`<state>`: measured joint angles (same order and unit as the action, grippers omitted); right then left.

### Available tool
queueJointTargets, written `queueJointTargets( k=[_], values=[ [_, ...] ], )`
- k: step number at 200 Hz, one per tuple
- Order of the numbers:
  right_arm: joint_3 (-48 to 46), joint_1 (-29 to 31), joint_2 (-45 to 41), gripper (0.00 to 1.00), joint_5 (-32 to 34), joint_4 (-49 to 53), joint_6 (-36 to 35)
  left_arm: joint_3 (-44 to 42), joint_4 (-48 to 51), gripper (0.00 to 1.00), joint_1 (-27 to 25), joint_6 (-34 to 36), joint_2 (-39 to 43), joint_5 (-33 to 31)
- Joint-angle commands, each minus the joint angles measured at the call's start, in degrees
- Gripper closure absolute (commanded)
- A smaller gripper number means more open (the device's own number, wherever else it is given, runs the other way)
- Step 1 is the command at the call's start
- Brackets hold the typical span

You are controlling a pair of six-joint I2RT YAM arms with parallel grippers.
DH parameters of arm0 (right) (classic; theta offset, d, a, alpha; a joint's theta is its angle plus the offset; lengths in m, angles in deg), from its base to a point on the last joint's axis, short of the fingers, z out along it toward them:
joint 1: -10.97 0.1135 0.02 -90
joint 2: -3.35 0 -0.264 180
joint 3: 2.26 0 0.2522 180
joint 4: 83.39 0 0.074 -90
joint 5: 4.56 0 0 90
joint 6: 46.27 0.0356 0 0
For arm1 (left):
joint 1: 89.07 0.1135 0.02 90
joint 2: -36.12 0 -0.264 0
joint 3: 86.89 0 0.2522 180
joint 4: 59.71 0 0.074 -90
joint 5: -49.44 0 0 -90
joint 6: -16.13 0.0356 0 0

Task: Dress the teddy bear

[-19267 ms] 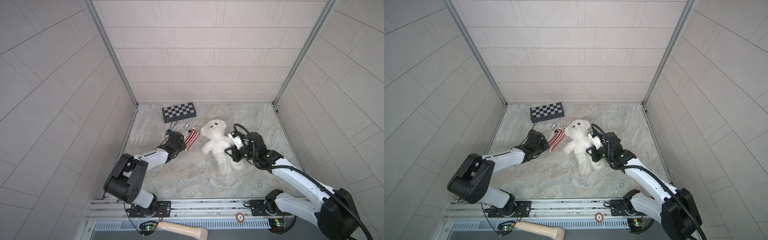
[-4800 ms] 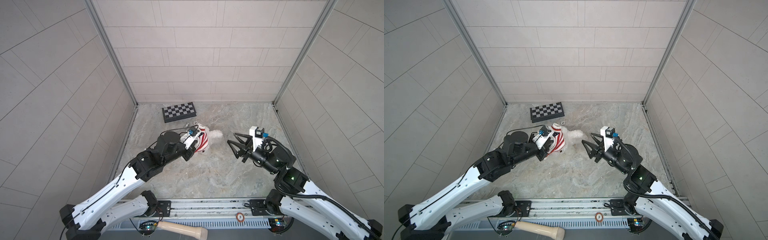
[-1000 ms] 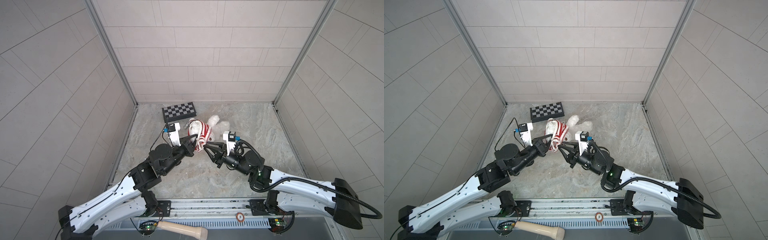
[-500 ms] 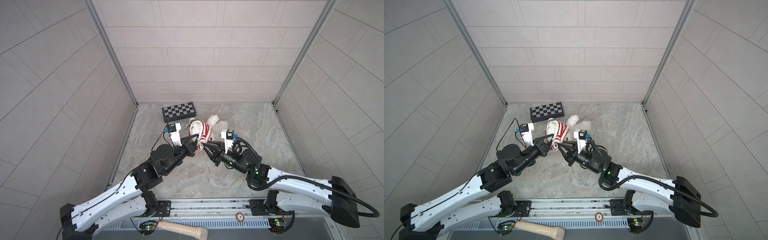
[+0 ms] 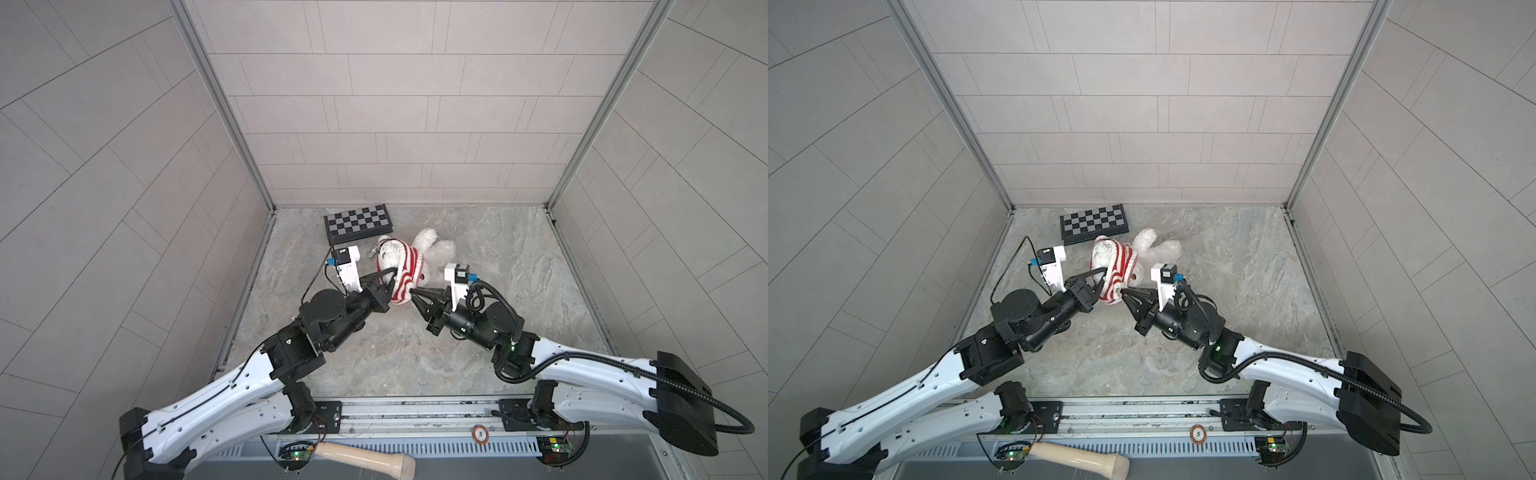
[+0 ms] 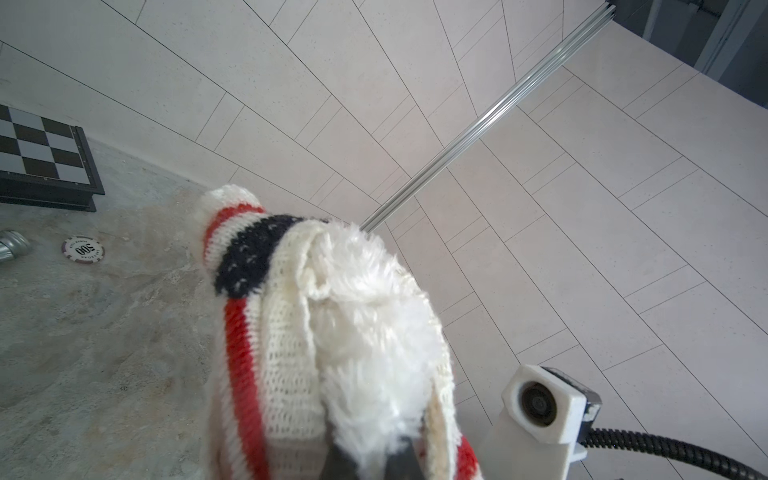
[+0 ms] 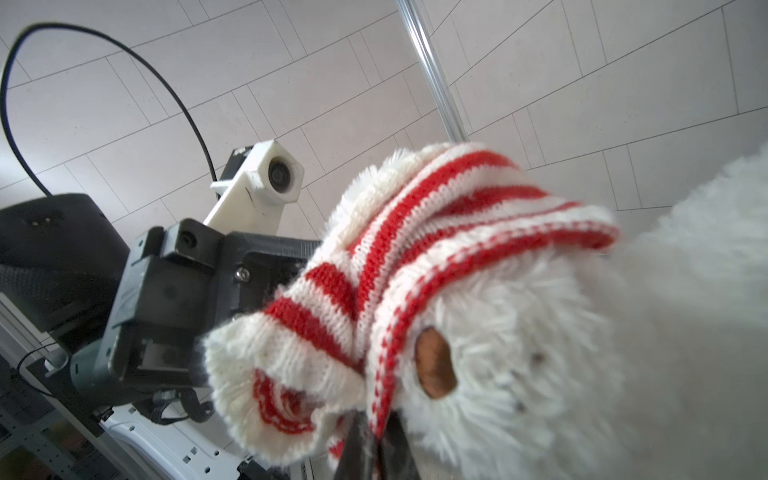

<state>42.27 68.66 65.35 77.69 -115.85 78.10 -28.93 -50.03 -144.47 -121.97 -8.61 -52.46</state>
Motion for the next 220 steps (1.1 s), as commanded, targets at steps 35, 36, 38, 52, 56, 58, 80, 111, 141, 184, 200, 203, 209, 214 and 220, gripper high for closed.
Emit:
queueJointTargets(
  k=[35, 36, 38, 52, 56, 58, 80, 111, 141, 184, 200, 203, 209, 214, 220],
  values=[
    [-4.7, 0.9, 0.1, 1.0, -6.2, -7.8, -4.9, 0.1, -4.2, 1.0, -0.3, -0.9, 2.0, -1.5],
    [-4.7, 0.9, 0.2, 1.0, -6.2, -7.8, -5.2, 0.1, -4.2, 1.0, -0.3, -1.0, 2.1, -1.5],
    [-4.7, 1.1, 0.3, 1.0, -6.3, -7.6, -5.5, 0.0, -4.4, 1.0, -0.2, -1.1, 2.1, -1.5],
    [-4.6, 1.9, 0.7, 1.0, -5.4, -3.9, -8.4, -0.1, -5.6, 1.0, -0.2, -1.9, 2.0, -1.5],
    [-4.7, 2.2, 1.0, 1.0, -4.4, -2.6, -9.2, -0.1, -6.1, 1.0, -0.2, -2.2, 1.9, -1.3],
    [-4.7, 2.2, 1.1, 1.0, -4.0, -2.0, -9.5, -0.1, -6.4, 1.0, -0.3, -2.4, 1.9, -1.3],
    [-6.0, 2.7, 3.9, 1.0, 0.0, 0.5, -11.5, 0.1, -9.0, 1.0, -0.2, -4.3, 0.9, 0.2],
    [-8.0, 2.8, 7.1, 1.0, 8.0, 0.7, -9.8, 0.0, -9.9, 1.0, -0.2, -5.7, 0.6, 1.5],
    [-11.1, 2.4, 7.3, 1.0, 12.3, -4.0, -7.4, 1.8, -2.8, 1.0, -0.2, -3.0, 2.4, 1.6],
    [-18.6, 1.8, 4.7, 1.0, 15.8, -15.4, -4.6, 8.6, 12.8, 1.0, 0.1, 9.9, 4.6, 1.4],
    [-17.9, 1.8, 2.5, 1.0, 10.1, -13.9, -6.6, 9.3, 14.9, 1.0, 0.1, 15.2, 5.2, 2.1],
    [-17.3, 1.7, 1.9, 1.0, 8.3, -12.5, -7.2, 9.2, 14.8, 1.0, 0.1, 16.3, 5.2, 2.4],
    [-16.4, 1.9, 1.1, 1.0, 6.3, -10.7, -7.5, 8.8, 14.6, 1.0, 0.1, 18.5, 5.3, 3.0],
    [-15.2, 2.2, 0.4, 1.0, 3.7, -8.4, -7.3, 8.5, 14.3, 1.0, 0.1, 19.9, 5.5, 3.5],
    [-14.1, 2.6, -0.1, 0.99, 1.8, -6.6, -8.0, 7.9, 13.6, 1.0, 0.1, 20.7, 5.6, 3.9]
  ],
)
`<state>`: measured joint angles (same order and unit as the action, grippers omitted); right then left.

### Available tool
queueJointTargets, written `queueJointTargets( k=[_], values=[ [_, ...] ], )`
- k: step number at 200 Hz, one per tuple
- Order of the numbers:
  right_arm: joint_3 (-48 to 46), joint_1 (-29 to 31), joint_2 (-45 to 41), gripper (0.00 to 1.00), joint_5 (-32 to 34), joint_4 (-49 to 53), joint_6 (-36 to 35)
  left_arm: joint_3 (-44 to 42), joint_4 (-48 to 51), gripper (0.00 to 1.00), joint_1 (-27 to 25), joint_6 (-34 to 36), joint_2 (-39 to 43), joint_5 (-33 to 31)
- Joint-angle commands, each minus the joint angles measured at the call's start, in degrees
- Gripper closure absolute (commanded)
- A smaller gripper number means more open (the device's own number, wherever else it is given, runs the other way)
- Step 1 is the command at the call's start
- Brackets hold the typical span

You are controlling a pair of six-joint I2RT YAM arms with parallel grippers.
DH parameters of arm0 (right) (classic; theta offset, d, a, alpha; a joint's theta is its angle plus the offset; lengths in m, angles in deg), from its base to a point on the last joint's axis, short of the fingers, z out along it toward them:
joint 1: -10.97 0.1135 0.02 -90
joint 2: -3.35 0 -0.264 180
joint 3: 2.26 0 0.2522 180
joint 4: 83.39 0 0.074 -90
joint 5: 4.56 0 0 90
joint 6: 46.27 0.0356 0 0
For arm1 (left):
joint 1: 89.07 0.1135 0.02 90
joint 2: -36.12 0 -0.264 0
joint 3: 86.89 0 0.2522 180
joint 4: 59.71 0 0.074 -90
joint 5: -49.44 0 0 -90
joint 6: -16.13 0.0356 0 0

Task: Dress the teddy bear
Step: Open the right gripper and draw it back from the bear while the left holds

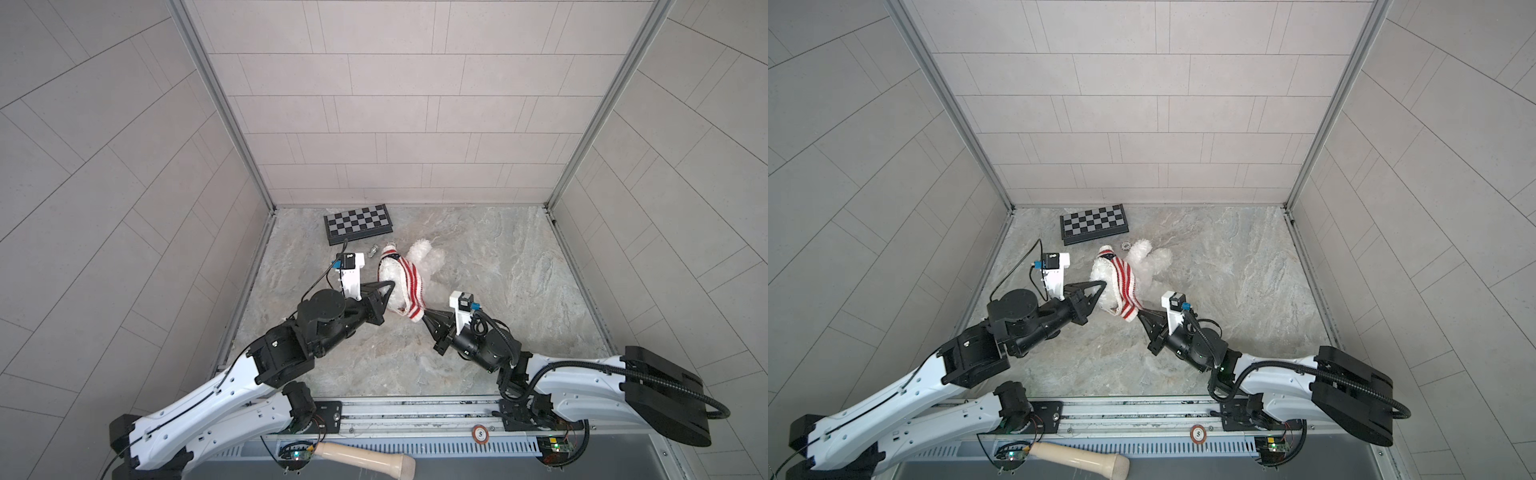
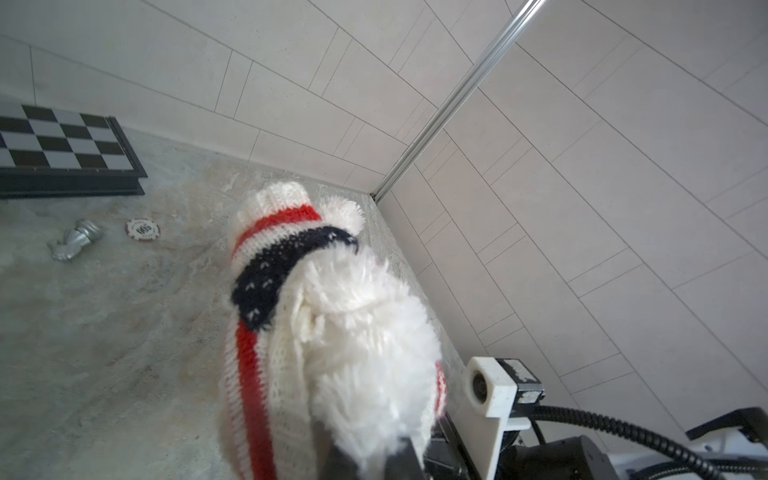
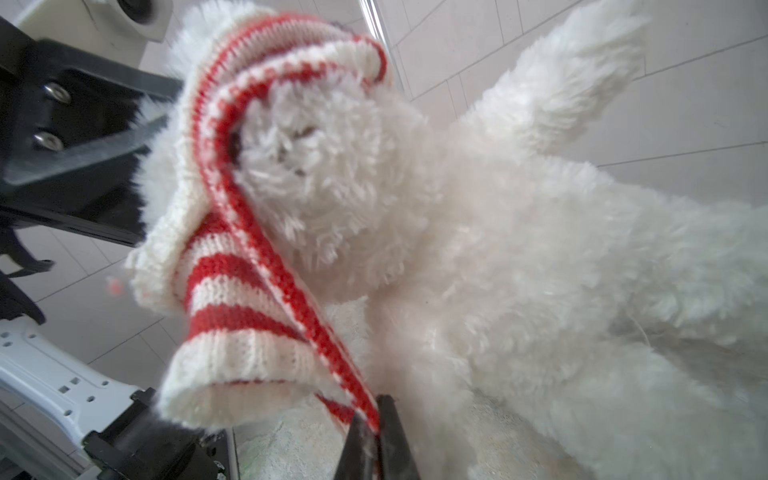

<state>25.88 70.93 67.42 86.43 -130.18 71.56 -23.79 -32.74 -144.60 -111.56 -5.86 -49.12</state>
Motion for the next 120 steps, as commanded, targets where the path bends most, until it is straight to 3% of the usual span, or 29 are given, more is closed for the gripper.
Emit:
queueJointTargets(
  k=[1, 22, 42, 52, 62, 90, 105, 120],
  values=[
    [2.7, 0.5, -2.4, 0.98, -7.6, 8.6, -1.9, 2.6, -3.9, 1.0, 0.3, 10.4, 2.8, 0.7],
    [6.2, 2.4, -4.2, 0.9, -11.2, 15.0, -6.4, 0.6, -8.3, 1.0, 0.5, 14.4, 2.8, 5.0],
    [6.6, 2.4, -9.8, 0.71, -12.6, 18.9, -4.1, -0.9, -11.0, 1.0, 0.5, 18.9, 4.1, 7.1],
    [6.9, 2.4, -14.3, 0.56, -12.1, 23.0, -2.2, -1.3, -11.1, 1.0, 0.5, 21.6, 5.1, 7.7],
    [7.8, 2.4, -19.2, 0.49, -11.6, 27.9, -0.9, -1.1, -10.0, 1.0, 0.7, 23.9, 5.6, 8.5],
    [11.9, 0.7, -30.0, 0.43, -5.5, 43.6, 4.4, 0.0, -7.9, 1.0, 1.5, 28.6, 5.7, 15.1],
    [16.8, -4.4, -30.4, 0.47, -9.3, 50.4, 8.3, 1.2, -6.4, 1.0, 2.0, 30.5, 4.9, 18.3],
    [18.3, -10.5, -28.4, 0.5, -16.9, 47.7, 15.2, 2.1, -5.5, 1.0, 2.2, 32.0, 4.1, 20.7]
  ],
)
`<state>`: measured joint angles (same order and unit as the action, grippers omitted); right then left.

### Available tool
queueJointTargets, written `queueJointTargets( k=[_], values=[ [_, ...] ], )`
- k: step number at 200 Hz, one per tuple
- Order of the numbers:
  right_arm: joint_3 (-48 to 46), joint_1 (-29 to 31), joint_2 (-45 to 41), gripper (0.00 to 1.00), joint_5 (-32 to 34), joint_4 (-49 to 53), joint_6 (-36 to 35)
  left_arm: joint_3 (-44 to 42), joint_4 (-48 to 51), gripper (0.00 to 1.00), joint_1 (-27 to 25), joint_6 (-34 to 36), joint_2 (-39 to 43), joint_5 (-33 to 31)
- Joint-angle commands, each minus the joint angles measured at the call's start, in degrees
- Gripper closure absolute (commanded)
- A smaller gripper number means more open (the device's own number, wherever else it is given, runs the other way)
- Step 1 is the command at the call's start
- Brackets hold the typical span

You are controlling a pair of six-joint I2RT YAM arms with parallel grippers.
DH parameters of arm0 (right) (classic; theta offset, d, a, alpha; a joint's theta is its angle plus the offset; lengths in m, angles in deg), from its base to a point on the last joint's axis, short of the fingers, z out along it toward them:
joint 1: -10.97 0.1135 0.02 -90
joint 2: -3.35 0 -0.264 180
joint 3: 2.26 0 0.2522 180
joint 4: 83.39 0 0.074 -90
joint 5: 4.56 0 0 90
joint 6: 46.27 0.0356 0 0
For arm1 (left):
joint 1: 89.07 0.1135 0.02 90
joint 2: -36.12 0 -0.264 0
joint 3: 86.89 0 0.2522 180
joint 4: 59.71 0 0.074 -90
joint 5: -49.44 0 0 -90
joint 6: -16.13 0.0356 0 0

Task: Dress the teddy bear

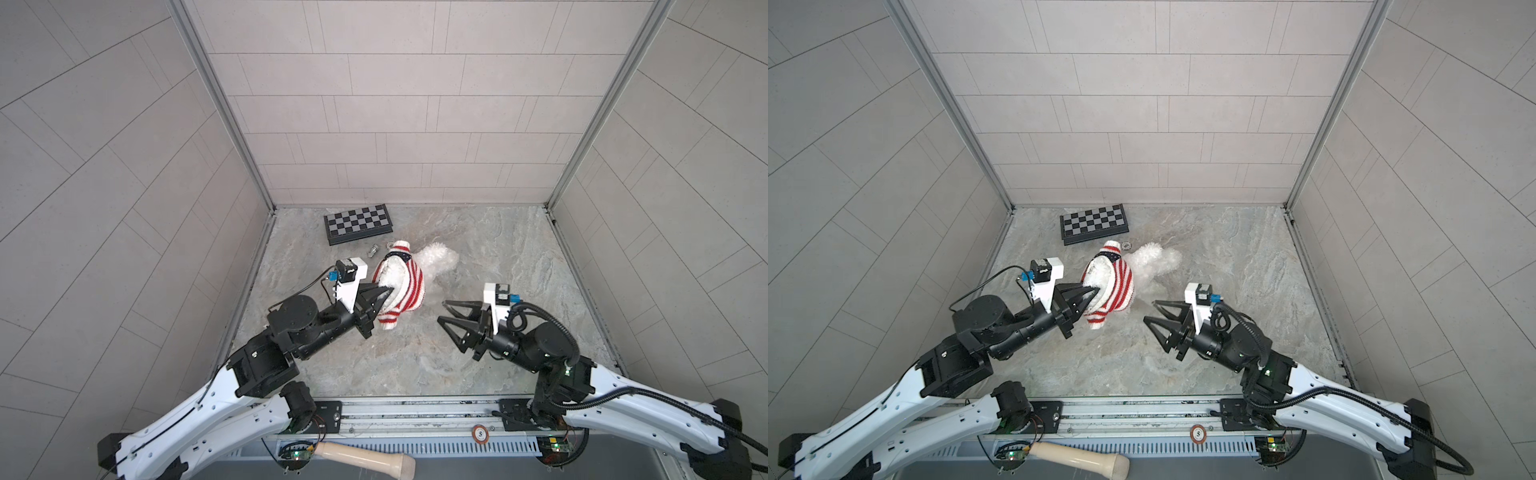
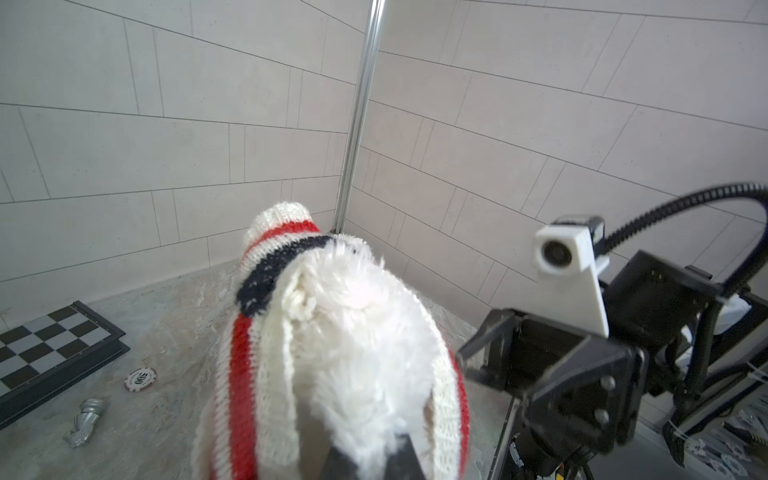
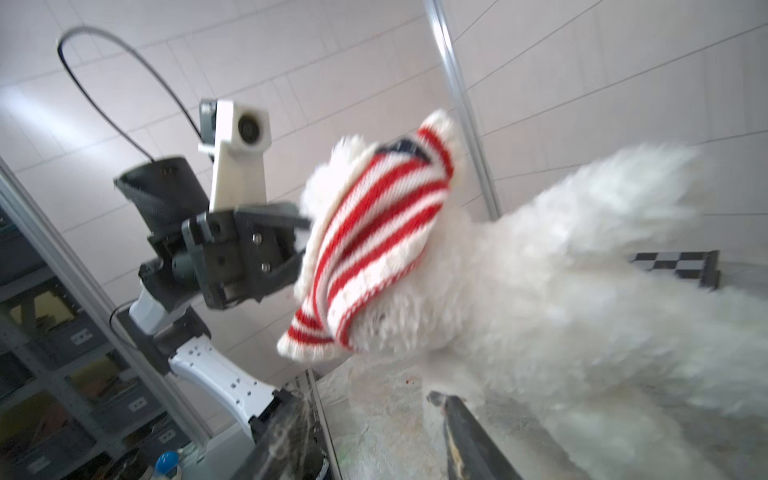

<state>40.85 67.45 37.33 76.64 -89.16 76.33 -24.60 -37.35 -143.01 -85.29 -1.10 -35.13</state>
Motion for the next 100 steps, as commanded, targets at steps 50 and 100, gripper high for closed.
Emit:
queueJointTargets(
  k=[50, 100],
  values=[
    [5.2, -13.9, 12.4, 0.61, -18.9, -6.0, 23.4, 0.7, -0.9, 1.0, 0.6, 8.2, -0.6, 7.4],
    [4.1, -13.9, 16.9, 0.62, -20.8, -13.2, 27.0, -0.8, -1.4, 1.0, 0.6, 8.8, -1.8, 7.6]
  ],
)
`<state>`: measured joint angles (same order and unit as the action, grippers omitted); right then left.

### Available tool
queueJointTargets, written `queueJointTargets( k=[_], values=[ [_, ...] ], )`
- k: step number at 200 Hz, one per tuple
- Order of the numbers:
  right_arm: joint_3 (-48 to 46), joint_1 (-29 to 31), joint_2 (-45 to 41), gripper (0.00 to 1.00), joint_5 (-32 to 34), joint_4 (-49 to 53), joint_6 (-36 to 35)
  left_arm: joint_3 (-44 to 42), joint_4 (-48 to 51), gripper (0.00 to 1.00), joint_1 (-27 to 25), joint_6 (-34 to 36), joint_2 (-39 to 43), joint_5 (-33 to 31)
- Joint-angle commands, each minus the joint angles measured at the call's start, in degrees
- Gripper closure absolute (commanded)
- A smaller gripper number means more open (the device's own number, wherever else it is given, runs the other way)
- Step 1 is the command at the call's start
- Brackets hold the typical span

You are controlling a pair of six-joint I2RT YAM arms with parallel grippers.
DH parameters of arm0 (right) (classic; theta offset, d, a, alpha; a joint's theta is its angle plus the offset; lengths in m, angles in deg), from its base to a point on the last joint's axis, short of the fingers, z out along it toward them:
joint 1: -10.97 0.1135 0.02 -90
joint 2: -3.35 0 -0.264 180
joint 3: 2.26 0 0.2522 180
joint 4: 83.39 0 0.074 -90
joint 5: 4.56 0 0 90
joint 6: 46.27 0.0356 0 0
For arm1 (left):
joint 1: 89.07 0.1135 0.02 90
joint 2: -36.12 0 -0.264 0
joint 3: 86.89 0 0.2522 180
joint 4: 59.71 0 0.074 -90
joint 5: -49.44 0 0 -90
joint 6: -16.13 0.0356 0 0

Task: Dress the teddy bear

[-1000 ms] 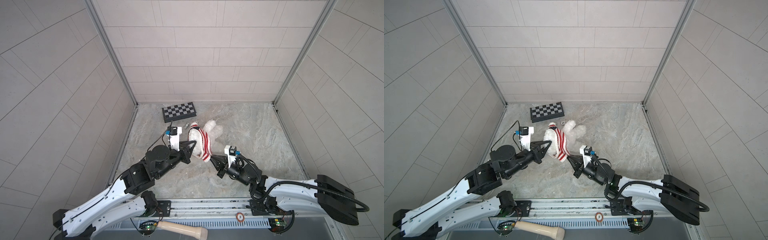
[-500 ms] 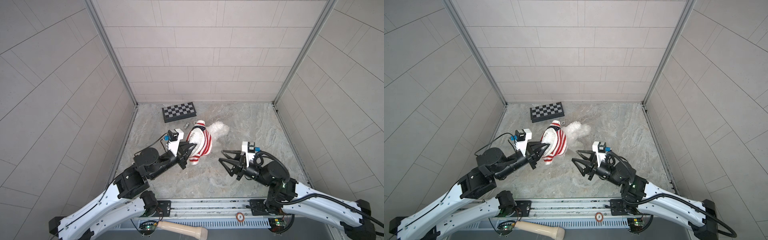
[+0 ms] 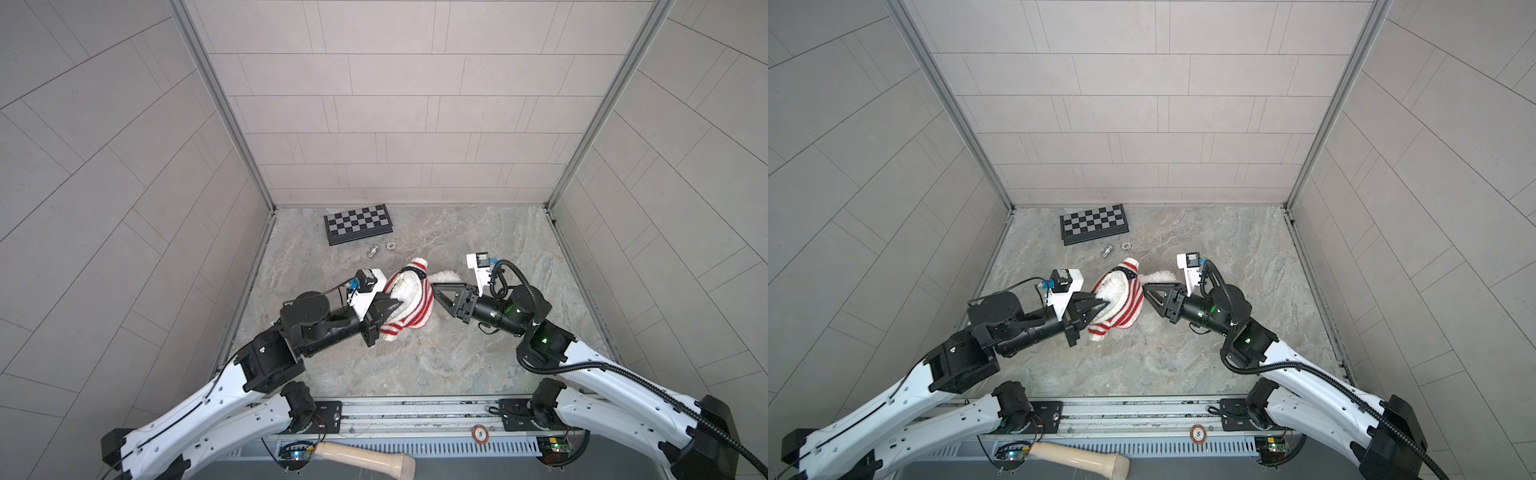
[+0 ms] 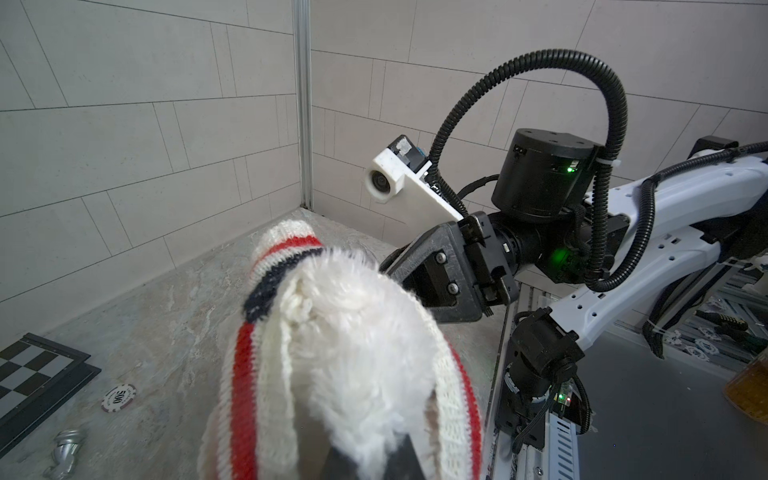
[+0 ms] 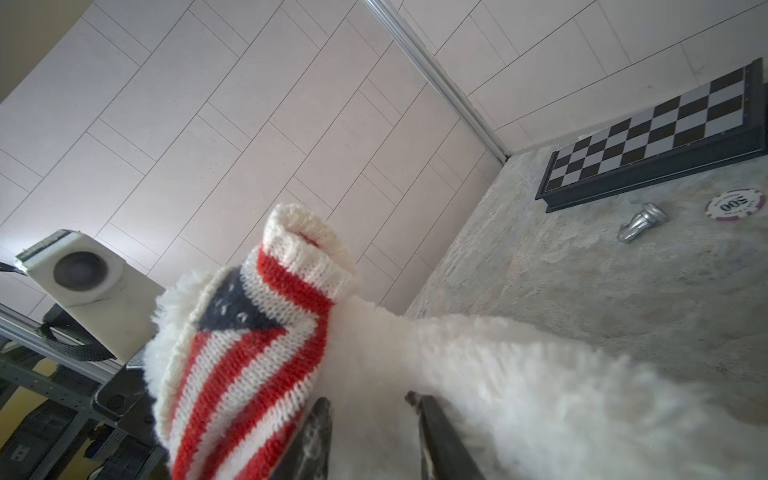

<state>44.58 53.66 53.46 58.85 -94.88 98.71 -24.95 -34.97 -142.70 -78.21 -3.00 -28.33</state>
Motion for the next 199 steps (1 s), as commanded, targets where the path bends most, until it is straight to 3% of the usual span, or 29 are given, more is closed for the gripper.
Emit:
queueJointTargets(
  k=[1, 80, 113, 199],
  values=[
    [0.3, -0.1, 0.8, 0.62, -3.1, -7.6, 4.6, -0.4, -3.8, 1.0, 0.3, 1.7, 0.1, 0.7],
    [-2.7, -1.2, 2.1, 0.55, -4.8, -15.3, 10.7, -1.5, -2.0, 1.0, 0.3, 4.1, 0.1, -1.5],
    [-3.5, -2.4, -1.4, 0.55, -3.7, -11.2, 9.8, -1.6, -1.0, 1.0, 0.3, 4.3, 0.7, -1.7],
    [-2.8, -1.6, 0.5, 0.64, -5.0, -10.5, 9.0, -1.7, -1.5, 1.0, 0.3, 4.0, 0.4, -1.0]
  ],
)
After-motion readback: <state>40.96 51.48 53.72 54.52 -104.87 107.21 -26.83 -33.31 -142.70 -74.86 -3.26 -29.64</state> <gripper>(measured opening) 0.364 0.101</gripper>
